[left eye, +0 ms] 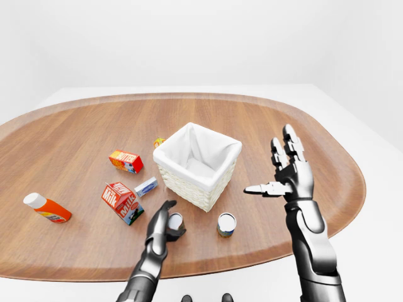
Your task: Pick up the tomato sauce, and put it in the basket.
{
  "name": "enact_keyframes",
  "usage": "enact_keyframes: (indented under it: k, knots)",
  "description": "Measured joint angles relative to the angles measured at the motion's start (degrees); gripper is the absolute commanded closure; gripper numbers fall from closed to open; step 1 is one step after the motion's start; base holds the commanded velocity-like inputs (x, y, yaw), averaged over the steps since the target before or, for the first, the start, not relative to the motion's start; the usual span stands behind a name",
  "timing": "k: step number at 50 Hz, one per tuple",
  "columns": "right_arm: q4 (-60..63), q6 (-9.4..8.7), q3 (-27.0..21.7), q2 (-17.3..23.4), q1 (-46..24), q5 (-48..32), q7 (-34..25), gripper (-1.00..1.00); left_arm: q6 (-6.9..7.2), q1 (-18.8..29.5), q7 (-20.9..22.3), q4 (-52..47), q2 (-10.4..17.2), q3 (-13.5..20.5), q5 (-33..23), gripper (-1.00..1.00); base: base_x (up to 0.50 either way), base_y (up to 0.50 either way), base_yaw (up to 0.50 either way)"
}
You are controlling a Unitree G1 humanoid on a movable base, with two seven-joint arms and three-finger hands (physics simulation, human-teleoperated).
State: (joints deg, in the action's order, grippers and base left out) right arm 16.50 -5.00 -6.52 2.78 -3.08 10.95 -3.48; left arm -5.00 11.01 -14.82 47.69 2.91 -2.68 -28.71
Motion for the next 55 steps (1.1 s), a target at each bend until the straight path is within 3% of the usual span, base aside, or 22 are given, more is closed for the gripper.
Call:
enact_keyframes:
  k: [22, 32, 41, 55]
  knots:
    - [0.0, 0.00, 0.0, 0.0, 0.1, -0.1, 0.0, -1.00, 0.00, -0.9, 0.8, -1.7, 0.0, -0.2, -0.9, 1.00, 0.00, 0.00, 0.00]
    - [0.0, 0.00, 0.0, 0.0, 0.0, 0.0, 0.1, -1.00, 0.27, -2.7, 2.8, -7.0, 0.0, -0.2, -1.5, 1.00, 0.00, 0.00, 0.00]
    - [-0.3, 0.00, -0.1, 0.1, -0.3, 0.1, 0.2, -1.00, 2.05, -4.7, 4.6, -13.2, 0.1, 0.0, -1.8, 1.00, 0.00, 0.00, 0.00]
    - [-0.3, 0.00, -0.3, 0.2, -0.7, 0.3, 0.4, -1.00, 6.42, -8.4, 7.9, -24.4, 0.0, 0.1, -2.9, 1.00, 0.00, 0.00, 0.00]
